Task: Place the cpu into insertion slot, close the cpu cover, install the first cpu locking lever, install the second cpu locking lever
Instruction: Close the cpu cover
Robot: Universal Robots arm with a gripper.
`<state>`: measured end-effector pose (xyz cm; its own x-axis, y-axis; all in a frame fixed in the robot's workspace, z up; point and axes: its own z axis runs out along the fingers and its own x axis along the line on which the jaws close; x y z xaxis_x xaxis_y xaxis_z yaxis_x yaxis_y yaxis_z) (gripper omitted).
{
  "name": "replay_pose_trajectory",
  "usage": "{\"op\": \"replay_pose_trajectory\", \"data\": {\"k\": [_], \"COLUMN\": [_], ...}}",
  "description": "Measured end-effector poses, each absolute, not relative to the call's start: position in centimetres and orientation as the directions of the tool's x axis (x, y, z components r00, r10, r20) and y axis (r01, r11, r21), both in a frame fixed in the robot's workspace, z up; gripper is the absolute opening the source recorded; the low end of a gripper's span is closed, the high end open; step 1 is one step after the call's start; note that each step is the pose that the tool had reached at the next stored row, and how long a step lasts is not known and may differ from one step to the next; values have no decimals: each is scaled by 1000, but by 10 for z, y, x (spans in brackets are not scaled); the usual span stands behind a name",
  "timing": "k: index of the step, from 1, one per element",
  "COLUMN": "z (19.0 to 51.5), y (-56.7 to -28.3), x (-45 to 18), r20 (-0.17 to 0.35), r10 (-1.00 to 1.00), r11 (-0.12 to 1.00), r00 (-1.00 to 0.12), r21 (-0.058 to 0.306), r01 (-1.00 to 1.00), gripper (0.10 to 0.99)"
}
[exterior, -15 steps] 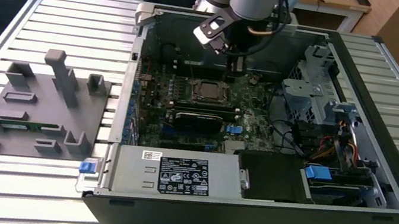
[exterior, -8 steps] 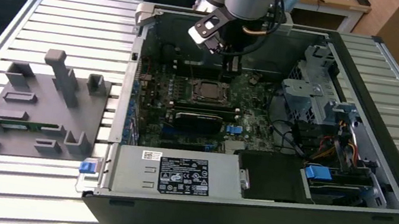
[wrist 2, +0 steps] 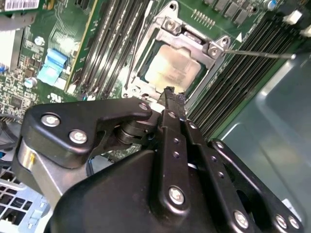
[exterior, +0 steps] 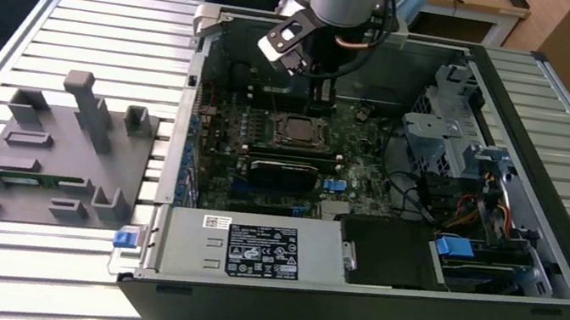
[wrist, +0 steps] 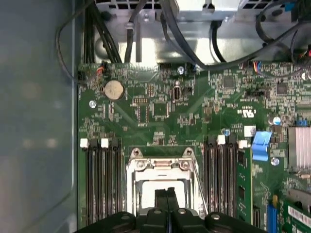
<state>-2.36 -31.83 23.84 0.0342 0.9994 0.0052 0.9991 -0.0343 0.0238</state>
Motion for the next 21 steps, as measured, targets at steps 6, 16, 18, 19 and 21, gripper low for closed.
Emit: {"op": "replay_pose_trajectory", "data": {"k": [6, 16, 18, 19, 21], "z": [238, 238, 238, 238, 238], "y": [-318, -318, -318, -318, -318], "x": [-30, -35, -36, -36, -37], "r20": [5, 5, 5, 5, 5], "r10": [999, 999, 999, 999, 999], "r11": [-34, -34, -34, -34, -34], "r00": [34, 34, 34, 34, 34], "r21": [24, 24, 24, 24, 24], "r01": [999, 999, 999, 999, 999], "gripper": [122, 122, 122, 122, 122]}}
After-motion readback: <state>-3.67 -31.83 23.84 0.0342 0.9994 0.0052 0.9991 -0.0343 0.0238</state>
